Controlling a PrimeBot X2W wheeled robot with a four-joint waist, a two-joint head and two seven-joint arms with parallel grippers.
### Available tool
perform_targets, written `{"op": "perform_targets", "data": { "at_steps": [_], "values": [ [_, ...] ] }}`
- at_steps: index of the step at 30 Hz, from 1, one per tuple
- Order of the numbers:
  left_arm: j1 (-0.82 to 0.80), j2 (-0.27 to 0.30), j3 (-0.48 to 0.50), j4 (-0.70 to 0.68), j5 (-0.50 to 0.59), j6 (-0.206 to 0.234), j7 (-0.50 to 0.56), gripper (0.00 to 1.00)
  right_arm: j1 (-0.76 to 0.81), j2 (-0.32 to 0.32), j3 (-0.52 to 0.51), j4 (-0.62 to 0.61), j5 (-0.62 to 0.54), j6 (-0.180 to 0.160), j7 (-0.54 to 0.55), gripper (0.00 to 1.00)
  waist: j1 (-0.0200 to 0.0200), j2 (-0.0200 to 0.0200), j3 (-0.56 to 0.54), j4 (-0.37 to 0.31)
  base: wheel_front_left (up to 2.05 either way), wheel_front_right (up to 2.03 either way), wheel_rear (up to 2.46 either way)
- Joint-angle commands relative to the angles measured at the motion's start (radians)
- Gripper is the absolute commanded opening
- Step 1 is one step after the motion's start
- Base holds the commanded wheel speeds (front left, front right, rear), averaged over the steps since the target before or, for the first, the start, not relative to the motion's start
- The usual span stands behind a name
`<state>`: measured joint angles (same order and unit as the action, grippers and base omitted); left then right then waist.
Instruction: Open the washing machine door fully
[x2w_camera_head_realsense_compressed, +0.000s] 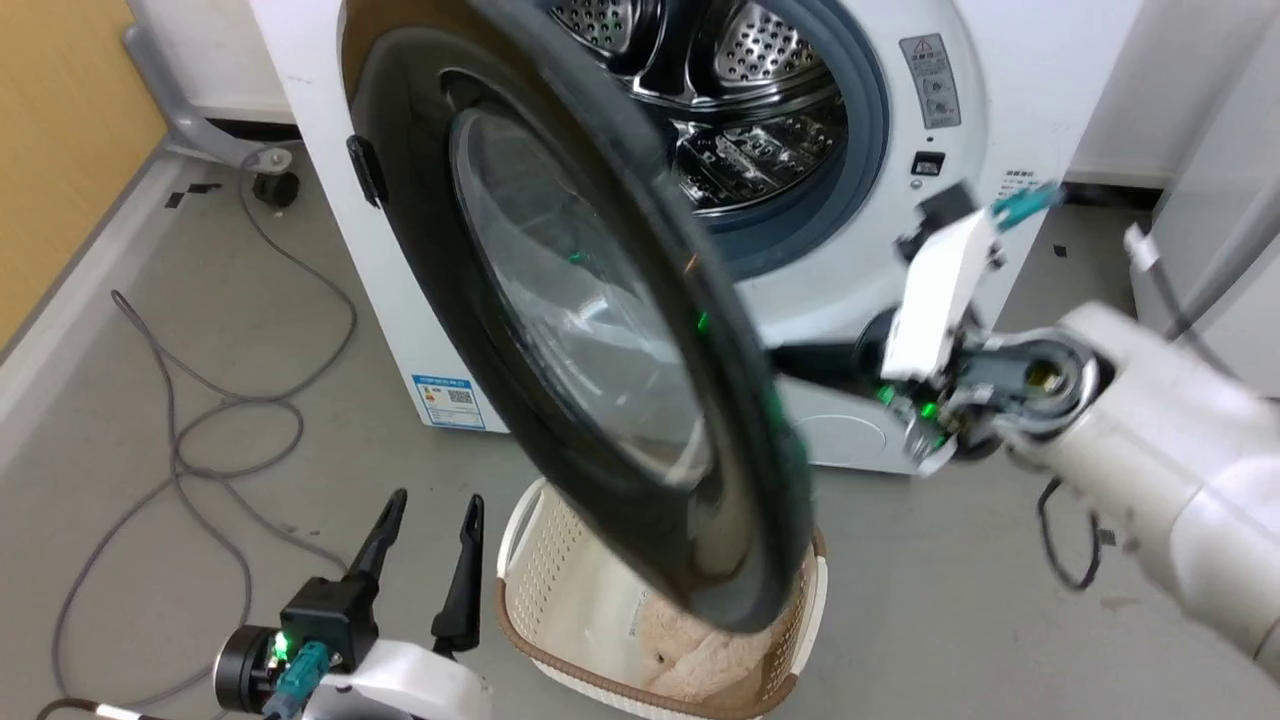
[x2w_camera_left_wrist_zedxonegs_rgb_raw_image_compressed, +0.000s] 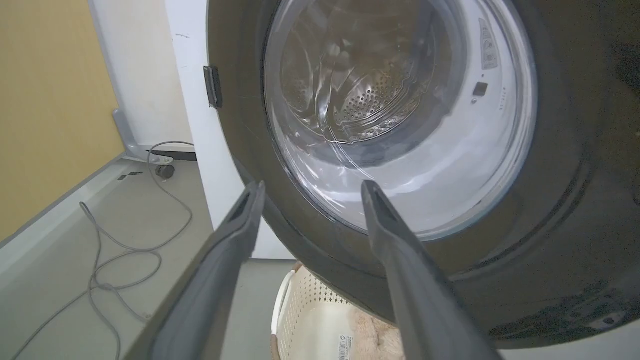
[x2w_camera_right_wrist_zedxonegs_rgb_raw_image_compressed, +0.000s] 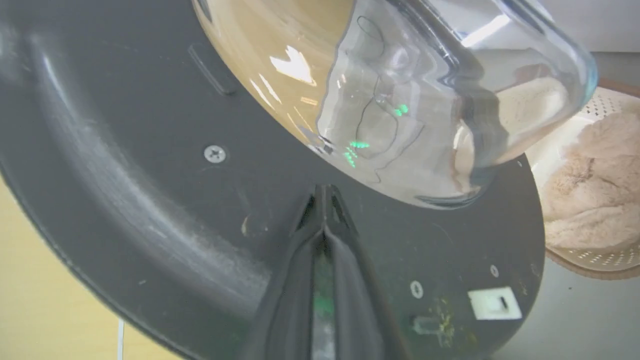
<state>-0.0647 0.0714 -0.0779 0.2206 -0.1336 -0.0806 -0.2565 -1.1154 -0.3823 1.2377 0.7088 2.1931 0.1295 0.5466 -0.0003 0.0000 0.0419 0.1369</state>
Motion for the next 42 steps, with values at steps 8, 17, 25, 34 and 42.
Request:
{"op": "perform_targets", "data": {
  "at_steps": [8, 17, 25, 34, 42],
  "values": [
    [0.032, 0.004, -0.010, 0.010, 0.007, 0.011, -0.005, 1.00, 0.112, 0.000, 0.020, -0.168, 0.018, 0.001, -0.044, 0.00, 0.0003, 0.0000, -0.032, -0.001, 0.00, 0.00, 0.00],
    [0.039, 0.006, -0.014, 0.007, -0.002, 0.021, -0.005, 1.00, 0.205, 0.006, -0.014, -0.288, 0.004, 0.001, -0.204, 0.00, 0.0003, 0.0000, -0.030, -0.016, 0.00, 0.00, 0.00],
    [0.044, 0.005, -0.007, 0.002, -0.013, 0.032, -0.005, 1.00, 0.424, -0.002, -0.210, -0.342, -0.069, 0.001, -0.632, 1.00, 0.0003, 0.0000, -0.034, -0.040, 0.00, 0.00, 0.00],
    [0.054, 0.010, 0.005, 0.004, -0.023, 0.043, -0.005, 1.00, 0.731, -0.012, -0.532, -0.360, -0.192, 0.001, -0.807, 1.00, 0.0003, 0.0000, -0.056, -0.071, 0.00, 0.00, 0.00],
    [0.070, 0.016, 0.019, 0.003, -0.030, 0.057, -0.005, 1.00, 1.027, 0.175, -1.083, -0.344, -0.897, 0.001, -0.808, 1.00, 0.0003, 0.0000, -0.067, -0.086, 0.00, 0.00, 0.00]
  ]
}}
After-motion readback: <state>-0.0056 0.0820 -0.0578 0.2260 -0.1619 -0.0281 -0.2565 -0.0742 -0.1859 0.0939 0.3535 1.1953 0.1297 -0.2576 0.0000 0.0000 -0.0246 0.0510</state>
